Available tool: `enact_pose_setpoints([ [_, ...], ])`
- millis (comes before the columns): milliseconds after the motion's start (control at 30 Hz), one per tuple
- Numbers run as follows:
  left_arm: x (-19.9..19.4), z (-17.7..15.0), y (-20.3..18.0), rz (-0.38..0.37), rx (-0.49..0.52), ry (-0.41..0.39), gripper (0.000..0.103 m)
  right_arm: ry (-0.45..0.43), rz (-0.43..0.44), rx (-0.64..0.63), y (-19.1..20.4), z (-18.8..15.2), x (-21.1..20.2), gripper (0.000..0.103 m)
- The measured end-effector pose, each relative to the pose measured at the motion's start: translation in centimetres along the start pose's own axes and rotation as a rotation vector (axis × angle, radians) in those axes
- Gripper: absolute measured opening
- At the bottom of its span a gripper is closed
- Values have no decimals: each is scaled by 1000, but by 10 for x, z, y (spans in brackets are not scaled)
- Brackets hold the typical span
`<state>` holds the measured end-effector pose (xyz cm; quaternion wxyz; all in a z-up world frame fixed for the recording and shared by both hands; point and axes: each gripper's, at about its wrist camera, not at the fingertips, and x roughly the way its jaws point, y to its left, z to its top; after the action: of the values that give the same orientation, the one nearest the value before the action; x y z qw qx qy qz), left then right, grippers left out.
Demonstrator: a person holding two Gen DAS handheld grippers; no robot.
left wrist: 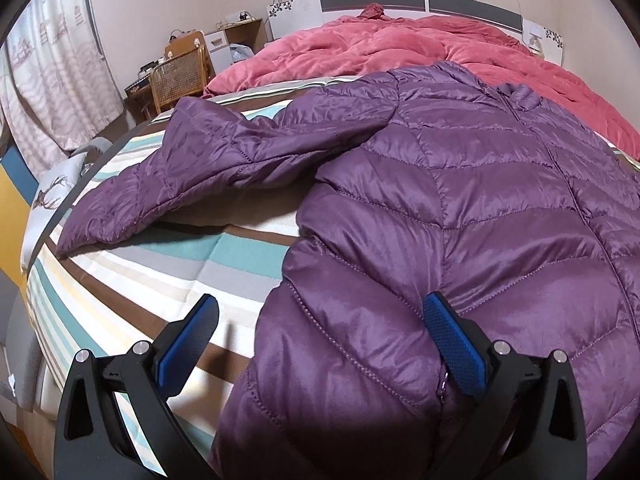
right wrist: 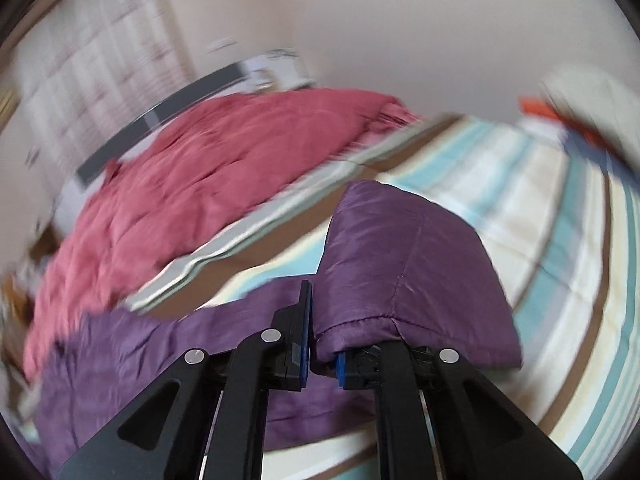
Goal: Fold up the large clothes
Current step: 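Carry the sleeve across the jacket body and open the right gripper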
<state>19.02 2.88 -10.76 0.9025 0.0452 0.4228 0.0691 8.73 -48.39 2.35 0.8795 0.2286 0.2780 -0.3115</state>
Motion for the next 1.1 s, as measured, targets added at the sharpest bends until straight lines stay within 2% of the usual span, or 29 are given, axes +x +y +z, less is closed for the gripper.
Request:
enact_pose_setpoints([
  [100, -6, -4, 7, 63, -41, -32, 101, -16, 12, -174, 47, -8, -3, 10],
  [333, 1, -6, 13, 29, -71, -10, 101, -78, 35, -562, 166, -55, -19, 10],
  [533, 4, -8, 17, 1, -94, -8, 101, -141, 65, -827, 237, -106, -29, 10],
  [900, 8, -7, 17, -12, -103, -4, 101, -327, 208, -1336, 320, -208, -64, 10],
  [1100, 8, -8, 19, -27, -111, -2, 101, -430, 188, -1658, 328, -265, -69, 10],
])
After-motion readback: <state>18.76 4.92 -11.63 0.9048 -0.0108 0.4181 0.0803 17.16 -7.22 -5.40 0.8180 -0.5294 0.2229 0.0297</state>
